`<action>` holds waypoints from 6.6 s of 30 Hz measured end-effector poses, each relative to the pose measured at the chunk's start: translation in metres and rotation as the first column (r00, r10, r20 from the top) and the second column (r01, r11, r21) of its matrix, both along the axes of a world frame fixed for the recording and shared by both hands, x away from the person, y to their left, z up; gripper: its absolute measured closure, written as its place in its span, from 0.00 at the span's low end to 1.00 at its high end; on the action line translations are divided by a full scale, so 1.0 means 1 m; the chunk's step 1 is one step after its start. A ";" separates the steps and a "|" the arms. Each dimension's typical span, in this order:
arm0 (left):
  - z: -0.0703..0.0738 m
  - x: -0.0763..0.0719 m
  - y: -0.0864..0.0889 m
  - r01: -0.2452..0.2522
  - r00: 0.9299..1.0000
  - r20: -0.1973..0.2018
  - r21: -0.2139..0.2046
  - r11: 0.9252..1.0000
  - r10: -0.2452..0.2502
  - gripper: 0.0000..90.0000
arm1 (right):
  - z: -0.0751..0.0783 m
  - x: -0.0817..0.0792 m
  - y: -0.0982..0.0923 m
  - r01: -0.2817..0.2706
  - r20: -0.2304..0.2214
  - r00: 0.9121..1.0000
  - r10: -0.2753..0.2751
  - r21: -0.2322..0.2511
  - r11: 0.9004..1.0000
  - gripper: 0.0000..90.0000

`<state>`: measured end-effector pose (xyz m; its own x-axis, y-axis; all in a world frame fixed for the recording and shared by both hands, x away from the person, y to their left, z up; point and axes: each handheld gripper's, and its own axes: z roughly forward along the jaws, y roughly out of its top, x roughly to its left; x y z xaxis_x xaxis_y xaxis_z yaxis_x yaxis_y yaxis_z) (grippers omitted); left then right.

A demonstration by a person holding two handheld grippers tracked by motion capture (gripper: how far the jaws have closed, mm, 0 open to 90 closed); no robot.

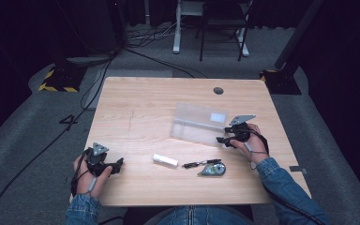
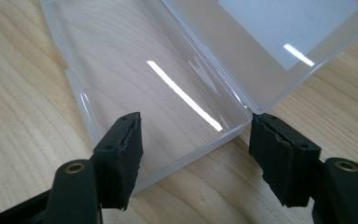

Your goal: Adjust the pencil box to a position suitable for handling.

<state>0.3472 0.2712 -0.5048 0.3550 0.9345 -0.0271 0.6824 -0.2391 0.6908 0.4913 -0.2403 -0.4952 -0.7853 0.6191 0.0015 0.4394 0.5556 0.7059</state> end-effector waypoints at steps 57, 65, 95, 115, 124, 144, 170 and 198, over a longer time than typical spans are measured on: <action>0.000 0.008 -0.006 0.005 1.000 -0.007 0.004 1.000 -0.005 0.11 | 0.047 -0.040 0.000 -0.017 0.020 1.000 0.016 0.034 0.999 0.30; 0.000 0.008 -0.006 0.006 1.000 -0.008 0.004 1.000 -0.006 0.11 | 0.057 -0.048 0.007 -0.054 0.022 0.998 0.053 0.044 0.998 0.20; 0.000 0.009 -0.007 0.007 1.000 -0.010 0.002 1.000 -0.007 0.11 | 0.051 -0.079 0.052 -0.325 -0.053 0.944 0.325 0.012 0.946 0.54; 0.000 0.005 -0.008 0.020 1.000 -0.010 0.003 1.000 -0.020 0.11 | 0.036 -0.078 0.069 -0.402 -0.134 0.913 0.385 -0.143 0.904 0.72; 0.000 0.005 -0.008 0.022 1.000 -0.010 0.002 1.000 -0.022 0.11 | 0.028 -0.073 0.071 -0.423 -0.124 0.904 0.409 -0.119 0.898 0.72; 0.000 0.005 -0.008 0.022 1.000 -0.010 0.002 1.000 -0.022 0.11 | 0.018 -0.068 0.070 -0.428 -0.122 0.903 0.412 -0.171 0.887 0.84; 0.000 0.005 -0.008 0.022 1.000 -0.010 0.003 1.000 -0.022 0.11 | 0.026 -0.072 0.070 -0.468 -0.074 0.883 0.463 -0.206 0.860 0.89; 0.000 0.005 -0.008 0.024 1.000 -0.010 0.004 1.000 -0.024 0.11 | 0.061 -0.083 0.074 -0.464 0.027 0.882 0.470 -0.120 0.878 0.89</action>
